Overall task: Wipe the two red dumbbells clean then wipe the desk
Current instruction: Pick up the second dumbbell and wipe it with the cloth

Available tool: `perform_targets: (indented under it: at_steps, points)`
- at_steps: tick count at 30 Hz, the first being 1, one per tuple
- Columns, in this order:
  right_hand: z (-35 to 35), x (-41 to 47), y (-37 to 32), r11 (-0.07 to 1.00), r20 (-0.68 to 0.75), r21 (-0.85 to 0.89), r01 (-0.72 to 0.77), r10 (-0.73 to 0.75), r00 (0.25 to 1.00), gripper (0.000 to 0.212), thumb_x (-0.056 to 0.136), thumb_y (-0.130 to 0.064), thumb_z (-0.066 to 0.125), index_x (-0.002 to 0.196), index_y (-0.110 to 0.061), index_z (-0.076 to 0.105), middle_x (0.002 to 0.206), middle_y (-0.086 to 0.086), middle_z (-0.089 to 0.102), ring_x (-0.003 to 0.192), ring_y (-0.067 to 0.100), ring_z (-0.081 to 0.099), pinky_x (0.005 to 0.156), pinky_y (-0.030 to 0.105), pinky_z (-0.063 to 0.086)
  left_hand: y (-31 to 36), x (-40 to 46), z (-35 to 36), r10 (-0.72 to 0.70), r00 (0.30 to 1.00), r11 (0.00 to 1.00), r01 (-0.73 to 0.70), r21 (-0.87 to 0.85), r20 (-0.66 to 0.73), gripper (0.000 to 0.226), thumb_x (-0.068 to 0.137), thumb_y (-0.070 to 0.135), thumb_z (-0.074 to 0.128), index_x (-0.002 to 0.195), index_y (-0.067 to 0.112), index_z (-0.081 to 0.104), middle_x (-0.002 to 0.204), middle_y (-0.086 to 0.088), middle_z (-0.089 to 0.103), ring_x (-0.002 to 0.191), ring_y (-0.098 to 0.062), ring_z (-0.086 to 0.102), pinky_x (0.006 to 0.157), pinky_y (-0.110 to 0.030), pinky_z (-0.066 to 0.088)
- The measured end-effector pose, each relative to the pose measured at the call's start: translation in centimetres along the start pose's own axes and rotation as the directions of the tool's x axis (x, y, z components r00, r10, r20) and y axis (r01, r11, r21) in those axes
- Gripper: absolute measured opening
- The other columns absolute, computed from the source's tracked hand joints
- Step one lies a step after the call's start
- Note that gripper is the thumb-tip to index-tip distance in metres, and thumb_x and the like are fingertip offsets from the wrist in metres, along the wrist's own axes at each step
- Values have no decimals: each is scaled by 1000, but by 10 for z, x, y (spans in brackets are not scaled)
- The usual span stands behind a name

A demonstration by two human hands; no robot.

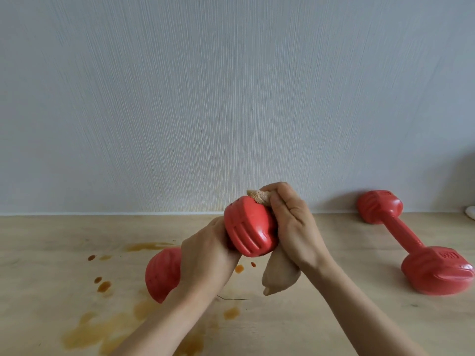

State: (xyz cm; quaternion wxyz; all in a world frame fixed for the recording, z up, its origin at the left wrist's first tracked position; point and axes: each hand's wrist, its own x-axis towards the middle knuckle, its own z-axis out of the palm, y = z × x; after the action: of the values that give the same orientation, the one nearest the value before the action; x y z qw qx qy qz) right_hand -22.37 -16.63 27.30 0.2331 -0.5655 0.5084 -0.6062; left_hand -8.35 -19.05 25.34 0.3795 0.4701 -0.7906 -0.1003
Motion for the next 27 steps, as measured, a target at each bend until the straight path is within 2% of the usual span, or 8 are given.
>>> perform_targets:
  at_steps: [2,6,9,14,18,22,24,27]
  points:
    - [-8,1,0,993,42,44,-111,109,993,25,100,-16,41,88,-2,58,71,12,53,64,15,50,58,27,42,2,1,-1,-57,998,997,57,-45,1,37,81,22,60,58,32,33,56,14,42,68,-19,56,57,-27,34]
    - [-16,2,7,970,32,93,-225,223,974,27,100,-5,35,84,9,51,62,18,48,55,25,48,54,35,46,-9,13,-2,-81,996,963,73,-260,-20,38,75,33,63,48,23,38,38,9,40,41,-8,42,44,-21,25]
    - [-17,6,-3,982,-86,102,-159,168,982,19,100,-7,36,84,-4,46,68,21,57,61,29,58,59,41,51,-18,26,-4,-138,990,886,130,-445,13,44,82,25,67,47,18,42,35,8,38,37,-8,35,42,-19,25]
    - [-5,22,-40,969,-303,244,-40,115,946,14,98,-9,39,85,-11,42,57,-2,63,53,6,62,49,18,48,-34,37,-8,-247,951,783,309,-540,186,27,79,16,71,65,12,49,55,0,49,52,-14,47,55,-25,37]
    - [33,44,-50,951,-397,306,40,90,913,13,96,-28,44,84,-22,47,88,10,64,80,20,63,72,36,50,-39,38,-9,-135,951,802,271,-533,279,28,72,2,68,75,19,46,59,10,47,53,-5,45,55,-21,36]
    - [65,41,-33,1000,-238,-18,-13,8,971,25,86,-36,42,92,-29,66,114,-2,57,116,17,50,103,35,37,-34,32,-10,-14,959,825,172,-539,285,39,70,-6,66,84,22,42,64,10,48,48,8,42,49,-10,33]
    - [57,40,-24,986,-66,158,-43,54,996,29,79,-27,48,89,-33,74,119,2,60,119,17,53,106,36,38,-37,31,-5,0,954,805,177,-566,299,41,68,-7,69,88,19,44,68,8,50,53,8,43,52,-13,36]
    - [26,39,-7,956,359,274,-102,-4,933,61,73,-3,49,133,-13,51,129,2,60,122,17,55,105,35,42,-46,31,-1,-26,934,776,244,-582,357,36,68,1,73,93,12,50,77,-2,57,65,-1,48,59,-23,43]
